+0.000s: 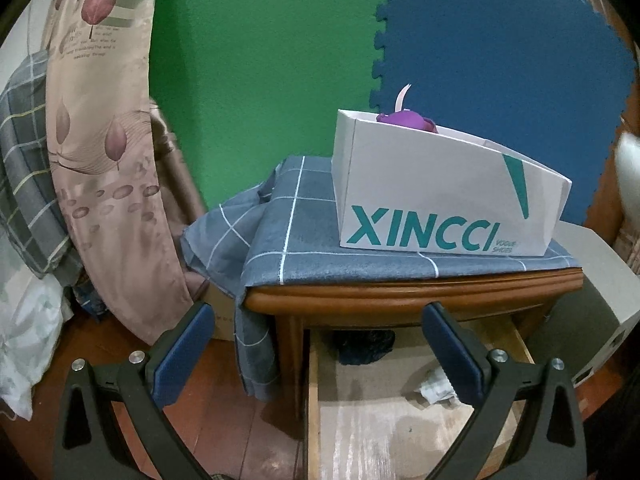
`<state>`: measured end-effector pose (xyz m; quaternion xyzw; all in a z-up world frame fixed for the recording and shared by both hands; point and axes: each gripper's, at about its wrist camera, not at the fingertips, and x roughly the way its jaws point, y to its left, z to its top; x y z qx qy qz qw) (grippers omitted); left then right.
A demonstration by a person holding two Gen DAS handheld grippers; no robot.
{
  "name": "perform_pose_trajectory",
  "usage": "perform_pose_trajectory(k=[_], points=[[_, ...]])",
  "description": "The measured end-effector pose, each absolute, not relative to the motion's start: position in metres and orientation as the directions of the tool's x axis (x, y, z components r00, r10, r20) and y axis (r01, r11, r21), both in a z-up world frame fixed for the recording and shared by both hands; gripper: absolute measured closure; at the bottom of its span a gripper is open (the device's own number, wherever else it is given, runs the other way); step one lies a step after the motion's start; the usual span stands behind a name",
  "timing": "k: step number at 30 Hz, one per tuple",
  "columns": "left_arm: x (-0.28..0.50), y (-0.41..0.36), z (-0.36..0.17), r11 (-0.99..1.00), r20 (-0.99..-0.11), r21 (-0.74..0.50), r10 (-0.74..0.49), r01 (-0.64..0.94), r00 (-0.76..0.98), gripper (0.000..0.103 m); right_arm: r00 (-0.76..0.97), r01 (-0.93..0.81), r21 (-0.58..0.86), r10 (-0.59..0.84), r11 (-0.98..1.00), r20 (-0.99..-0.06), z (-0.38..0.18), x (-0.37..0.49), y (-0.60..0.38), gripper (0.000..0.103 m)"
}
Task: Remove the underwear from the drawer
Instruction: 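Lift the white rolled sock with the right gripper over the box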
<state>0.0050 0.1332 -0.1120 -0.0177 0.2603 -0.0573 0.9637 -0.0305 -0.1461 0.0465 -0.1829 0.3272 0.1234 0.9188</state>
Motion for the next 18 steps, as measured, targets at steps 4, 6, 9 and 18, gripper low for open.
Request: perform_pose_trajectory(k=[4, 6, 9, 18], points=[[0.004, 0.134, -0.111, 0.993, -0.495, -0.067, -0.117, 0.097, 0.861, 0.0, 0.805, -0.303, -0.26, 0.1, 0.917, -0.585, 0.087, -0.023, -0.142, 0.063], [0.004, 0.136, -0.11, 0.993, -0.493, -0.076, -0.118, 0.093, 0.862, 0.0, 0.822, -0.284, -0.258, 0.096, 0.923, -0.561, 0.101, -0.016, -0.136, 0.063], [0.004, 0.139, -0.108, 0.993, -0.492, -0.084, -0.118, 0.088, 0.862, 0.0, 0.846, -0.252, -0.266, 0.078, 0.931, -0.528, 0.12, -0.011, -0.129, 0.063], [0.003, 0.141, -0.107, 0.992, -0.494, -0.092, -0.123, 0.089, 0.86, 0.0, 0.886, -0.15, -0.269, 0.009, 0.951, -0.463, 0.162, 0.035, -0.118, 0.063]])
